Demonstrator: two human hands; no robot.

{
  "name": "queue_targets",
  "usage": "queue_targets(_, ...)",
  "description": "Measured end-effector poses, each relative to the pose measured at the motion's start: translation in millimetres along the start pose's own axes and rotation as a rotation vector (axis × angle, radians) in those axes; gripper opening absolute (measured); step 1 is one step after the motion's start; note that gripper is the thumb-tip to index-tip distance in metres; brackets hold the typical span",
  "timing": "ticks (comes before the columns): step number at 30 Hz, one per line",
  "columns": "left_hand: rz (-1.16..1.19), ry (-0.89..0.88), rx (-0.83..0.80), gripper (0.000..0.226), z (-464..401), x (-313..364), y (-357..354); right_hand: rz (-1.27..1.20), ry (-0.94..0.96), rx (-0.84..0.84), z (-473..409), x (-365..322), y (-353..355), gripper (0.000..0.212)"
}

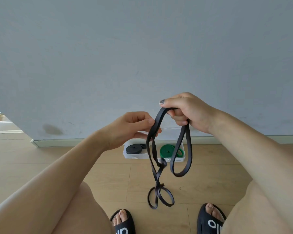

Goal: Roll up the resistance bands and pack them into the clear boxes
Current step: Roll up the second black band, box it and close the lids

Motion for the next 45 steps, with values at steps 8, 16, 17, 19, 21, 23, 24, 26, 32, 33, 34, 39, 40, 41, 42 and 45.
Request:
queue_targets(8, -0.020, -0.130, 0.133, 0.033, -2, 12, 10, 0.270, -0.089, -0.072, 2, 19, 7, 0.034)
queue_targets(16, -0.065, -0.159, 0.154, 0.029, -7, 13, 9, 0.252, -0.035, -0.146, -1, 9, -20, 0.045)
queue_targets(17, -0.066, -0.146, 0.146, 0.026, -7, 11, 8, 0.264, -0.017, -0.141, -2, 8, -21, 0.044)
queue_targets(19, -0.034, -0.097, 0.091, 0.019, -6, 6, 5, 0.212, -0.001, -0.151, -1, 7, -21, 0.042)
queue_targets(21, -0.002, -0.060, 0.021, 0.024, -4, 2, 0, 0.121, -0.016, -0.143, 0, 7, -18, 0.041)
queue_targets(23, -0.018, -0.039, 0.002, 0.026, -2, 0, -2, 0.047, -0.025, -0.112, 0, 6, -13, 0.041)
queue_targets(24, -0.039, -0.032, -0.003, 0.025, -1, 0, -3, 0.013, -0.022, -0.097, -1, 6, -11, 0.041)
queue_targets(26, -0.058, -0.021, -0.026, 0.025, 1, -1, -4, -0.031, -0.012, -0.081, -1, 4, -8, 0.041)
queue_targets(32, -0.063, -0.036, -0.011, 0.025, 0, 0, -1, -0.063, -0.004, -0.068, 0, 3, -2, 0.041)
queue_targets(33, -0.076, -0.050, 0.009, 0.026, 0, 1, 0, -0.060, -0.007, -0.062, 0, 4, 0, 0.041)
queue_targets(34, -0.093, -0.065, 0.027, 0.026, -1, 2, 1, -0.052, -0.010, -0.058, 0, 5, 3, 0.041)
queue_targets(39, -0.080, -0.152, 0.122, 0.016, -3, 9, 11, 0.077, -0.037, -0.085, 4, 14, 10, 0.037)
queue_targets(40, -0.067, -0.163, 0.132, 0.021, -3, 10, 12, 0.110, -0.045, -0.094, 5, 15, 10, 0.036)
queue_targets(41, -0.065, -0.167, 0.136, 0.023, -3, 11, 12, 0.141, -0.058, -0.101, 6, 17, 10, 0.035)
queue_targets(42, -0.065, -0.169, 0.135, 0.024, -3, 11, 11, 0.172, -0.070, -0.103, 6, 18, 10, 0.034)
queue_targets(45, -0.049, -0.168, 0.125, 0.023, -2, 11, 9, 0.312, -0.082, -0.081, 6, 18, 10, 0.027)
Point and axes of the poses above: each hand's wrist, its own z-axis away from the middle knuckle, its own y-axis out of the back of the hand, x = y × z, the point moved 7 cm from there along -z, towards the middle knuckle, and after that the axes turned 14 degrees about z, right-handed, at the moved point
